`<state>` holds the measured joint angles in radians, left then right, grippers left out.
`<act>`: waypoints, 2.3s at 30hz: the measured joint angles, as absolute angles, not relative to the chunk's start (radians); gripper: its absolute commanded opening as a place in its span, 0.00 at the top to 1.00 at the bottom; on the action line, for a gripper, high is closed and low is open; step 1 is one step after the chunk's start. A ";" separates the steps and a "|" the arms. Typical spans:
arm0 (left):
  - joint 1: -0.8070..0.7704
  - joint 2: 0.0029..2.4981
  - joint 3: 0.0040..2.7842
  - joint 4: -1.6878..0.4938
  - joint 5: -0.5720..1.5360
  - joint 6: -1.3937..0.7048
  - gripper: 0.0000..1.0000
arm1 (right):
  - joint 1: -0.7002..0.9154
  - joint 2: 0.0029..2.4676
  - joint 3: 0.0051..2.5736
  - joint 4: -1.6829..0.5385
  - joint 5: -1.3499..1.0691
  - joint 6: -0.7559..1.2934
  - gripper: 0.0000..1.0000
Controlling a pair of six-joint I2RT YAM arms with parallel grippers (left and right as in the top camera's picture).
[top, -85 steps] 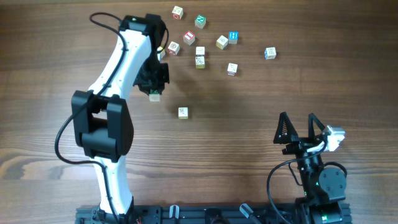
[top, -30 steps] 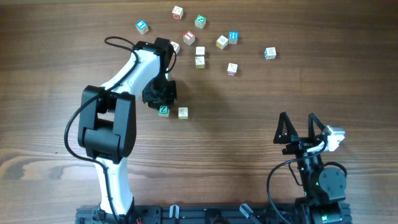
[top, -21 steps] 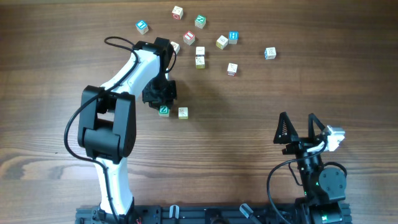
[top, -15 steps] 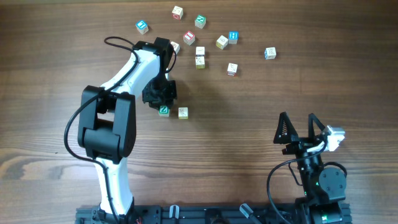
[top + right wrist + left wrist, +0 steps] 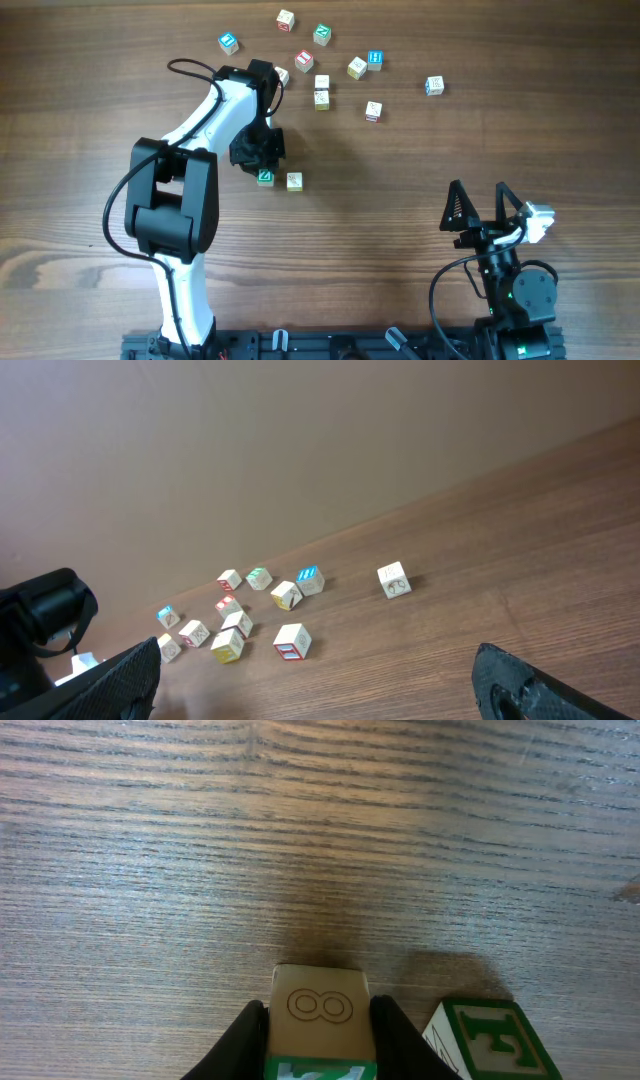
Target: Form a horizontal line
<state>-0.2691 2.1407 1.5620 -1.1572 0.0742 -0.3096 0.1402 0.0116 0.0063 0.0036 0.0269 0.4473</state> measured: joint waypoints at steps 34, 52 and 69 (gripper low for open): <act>-0.269 2.141 1.562 -1.157 0.074 -0.310 0.76 | 0.140 0.012 0.006 0.004 0.027 0.447 0.00; -0.269 2.141 1.562 -1.158 0.078 -0.310 0.76 | 0.140 0.012 0.006 0.004 0.027 0.447 0.00; -0.269 2.141 1.562 -1.158 0.078 -0.313 0.73 | 0.140 0.012 0.006 0.004 0.027 0.447 0.00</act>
